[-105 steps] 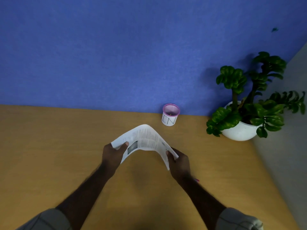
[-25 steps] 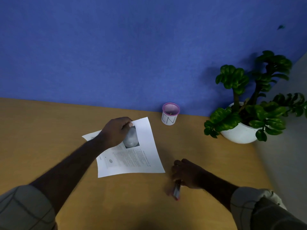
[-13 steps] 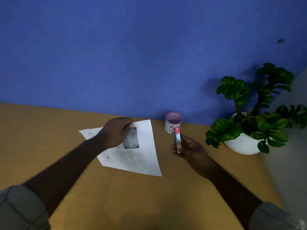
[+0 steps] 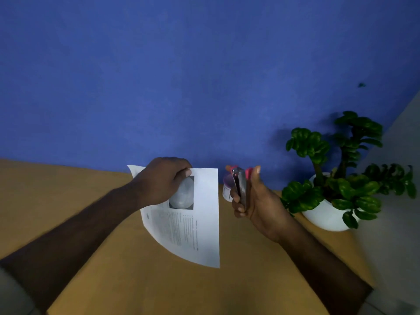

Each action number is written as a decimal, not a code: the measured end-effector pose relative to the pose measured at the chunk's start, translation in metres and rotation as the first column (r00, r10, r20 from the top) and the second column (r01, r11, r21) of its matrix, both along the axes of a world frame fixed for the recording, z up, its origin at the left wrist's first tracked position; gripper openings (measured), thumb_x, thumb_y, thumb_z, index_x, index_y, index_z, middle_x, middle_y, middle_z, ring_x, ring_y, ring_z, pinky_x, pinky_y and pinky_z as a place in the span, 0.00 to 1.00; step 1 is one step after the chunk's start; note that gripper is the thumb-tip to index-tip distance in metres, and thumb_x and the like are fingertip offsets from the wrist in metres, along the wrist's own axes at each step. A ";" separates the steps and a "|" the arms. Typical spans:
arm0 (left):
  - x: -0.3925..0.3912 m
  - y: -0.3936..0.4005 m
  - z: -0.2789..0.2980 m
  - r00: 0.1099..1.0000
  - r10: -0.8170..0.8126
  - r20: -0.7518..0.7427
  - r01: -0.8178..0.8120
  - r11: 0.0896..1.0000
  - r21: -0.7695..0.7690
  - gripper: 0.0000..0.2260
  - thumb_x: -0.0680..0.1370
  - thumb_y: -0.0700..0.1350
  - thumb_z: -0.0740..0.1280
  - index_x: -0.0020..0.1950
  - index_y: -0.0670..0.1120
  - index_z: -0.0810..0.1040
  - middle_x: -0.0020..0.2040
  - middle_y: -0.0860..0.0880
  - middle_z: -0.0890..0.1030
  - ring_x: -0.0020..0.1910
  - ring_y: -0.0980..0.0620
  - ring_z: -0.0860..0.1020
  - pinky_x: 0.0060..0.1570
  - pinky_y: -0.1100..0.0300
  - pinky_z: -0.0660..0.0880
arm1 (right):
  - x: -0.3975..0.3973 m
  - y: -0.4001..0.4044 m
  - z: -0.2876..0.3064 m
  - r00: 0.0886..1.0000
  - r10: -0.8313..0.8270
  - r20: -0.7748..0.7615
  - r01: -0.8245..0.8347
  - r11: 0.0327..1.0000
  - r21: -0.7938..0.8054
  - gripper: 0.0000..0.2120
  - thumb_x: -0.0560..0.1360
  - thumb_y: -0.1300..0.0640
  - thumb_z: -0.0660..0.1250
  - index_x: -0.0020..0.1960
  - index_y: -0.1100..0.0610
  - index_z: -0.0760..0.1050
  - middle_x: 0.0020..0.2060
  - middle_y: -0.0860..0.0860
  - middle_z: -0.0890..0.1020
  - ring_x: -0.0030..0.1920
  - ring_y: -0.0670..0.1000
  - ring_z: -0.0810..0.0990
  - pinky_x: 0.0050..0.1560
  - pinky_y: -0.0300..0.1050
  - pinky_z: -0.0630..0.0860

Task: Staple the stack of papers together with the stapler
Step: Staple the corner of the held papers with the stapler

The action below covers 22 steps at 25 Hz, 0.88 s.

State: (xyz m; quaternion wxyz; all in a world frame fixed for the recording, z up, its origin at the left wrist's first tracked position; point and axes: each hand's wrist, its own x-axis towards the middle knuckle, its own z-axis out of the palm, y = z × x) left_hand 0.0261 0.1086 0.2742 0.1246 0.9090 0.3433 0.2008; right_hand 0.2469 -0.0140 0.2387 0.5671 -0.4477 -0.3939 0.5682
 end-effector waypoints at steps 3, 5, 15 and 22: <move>0.005 -0.005 0.012 1.000 0.010 0.007 -0.011 0.999 0.053 0.12 0.82 0.46 0.59 0.49 0.45 0.81 0.45 0.51 0.84 0.43 0.49 0.79 0.42 0.68 0.68 | 0.002 -0.007 0.015 0.948 -0.135 0.289 0.099 0.986 0.137 0.31 0.76 0.39 0.55 0.58 0.65 0.76 0.35 0.57 0.78 0.33 0.49 0.74 0.34 0.41 0.72; 0.008 -0.009 0.020 1.000 0.011 0.008 -0.012 0.997 0.076 0.11 0.83 0.45 0.60 0.50 0.45 0.82 0.46 0.51 0.84 0.44 0.49 0.80 0.43 0.67 0.69 | 0.007 -0.009 0.024 0.901 -0.203 0.383 0.119 0.965 0.231 0.22 0.78 0.47 0.60 0.55 0.67 0.77 0.38 0.62 0.80 0.33 0.46 0.76 0.35 0.36 0.73; 0.021 -0.032 0.058 0.999 -0.043 0.002 0.042 0.990 0.134 0.16 0.82 0.49 0.57 0.49 0.45 0.82 0.45 0.49 0.85 0.43 0.49 0.81 0.46 0.58 0.74 | 0.024 -0.010 0.064 0.614 -0.207 0.761 -0.108 0.934 0.341 0.23 0.71 0.34 0.65 0.51 0.53 0.79 0.44 0.53 0.83 0.46 0.55 0.83 0.48 0.60 0.79; 0.030 -0.039 0.065 0.998 -0.048 0.037 0.041 0.984 0.171 0.10 0.83 0.47 0.61 0.53 0.47 0.83 0.49 0.49 0.85 0.45 0.49 0.81 0.53 0.56 0.76 | 0.023 -0.010 0.085 0.556 -0.183 0.810 -0.186 0.923 0.336 0.23 0.70 0.38 0.67 0.54 0.55 0.80 0.47 0.48 0.84 0.49 0.49 0.83 0.50 0.57 0.80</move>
